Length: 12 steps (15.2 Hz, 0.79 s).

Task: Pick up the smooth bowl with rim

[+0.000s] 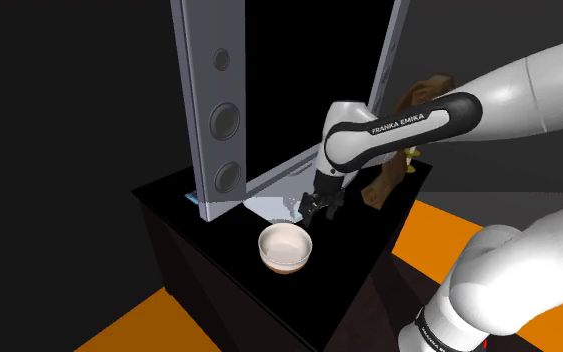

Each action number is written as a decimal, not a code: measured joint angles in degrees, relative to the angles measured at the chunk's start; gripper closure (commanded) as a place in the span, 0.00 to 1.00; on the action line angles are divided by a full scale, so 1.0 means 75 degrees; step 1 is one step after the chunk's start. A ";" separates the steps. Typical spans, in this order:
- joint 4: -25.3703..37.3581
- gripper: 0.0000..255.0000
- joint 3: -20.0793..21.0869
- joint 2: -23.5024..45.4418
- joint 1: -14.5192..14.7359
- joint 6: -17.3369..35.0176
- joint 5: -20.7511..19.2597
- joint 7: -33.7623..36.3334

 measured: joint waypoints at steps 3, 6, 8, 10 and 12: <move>0.0049 0.00 0.0167 0.0898 0.0135 0.0971 0.0267 0.0155; 0.0008 0.00 0.0162 0.1341 0.0148 0.1486 0.0373 0.0082; -0.0078 0.00 0.0161 0.1519 0.0165 0.1753 0.0432 0.0017; -0.0120 0.00 0.0148 0.1744 0.0174 0.2013 0.0488 -0.0071; -0.0200 0.00 0.0154 0.1918 0.0202 0.2264 0.0562 -0.0137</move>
